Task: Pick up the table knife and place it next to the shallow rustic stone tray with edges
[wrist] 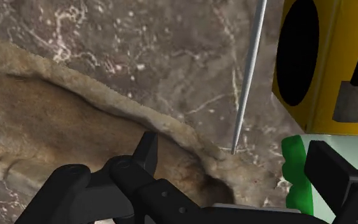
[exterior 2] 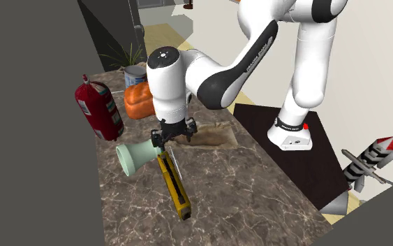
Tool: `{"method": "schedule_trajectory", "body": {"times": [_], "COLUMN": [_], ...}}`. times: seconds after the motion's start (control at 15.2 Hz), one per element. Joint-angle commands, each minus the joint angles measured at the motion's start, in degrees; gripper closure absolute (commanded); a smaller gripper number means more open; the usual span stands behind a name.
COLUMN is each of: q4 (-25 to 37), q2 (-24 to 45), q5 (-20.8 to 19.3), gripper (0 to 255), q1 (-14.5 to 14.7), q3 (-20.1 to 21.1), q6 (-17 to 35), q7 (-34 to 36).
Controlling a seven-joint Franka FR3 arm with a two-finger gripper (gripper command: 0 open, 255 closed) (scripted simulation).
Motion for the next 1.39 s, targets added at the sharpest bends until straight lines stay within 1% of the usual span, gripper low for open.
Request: {"method": "schedule_trajectory", "body": {"times": [0.0,0.46,0.99,1.06,1.32], "q4": [3.68,0.82,0.82,0.65,0.72], "q2": [4.93,7.55,7.56,7.34,7.43], "q5": [-3.5,-6.25,-6.26,-6.11,-6.18], "gripper": [0,0,0,255,255], "q1": [2.98,3.83,3.8,3.68,3.72], "q3": [-1.69,-3.42,-3.39,-3.3,-3.34], "q6": [-1.04,3.55,3.55,3.56,3.55], "q7": [5.04,6.78,6.79,6.71,6.73]}}
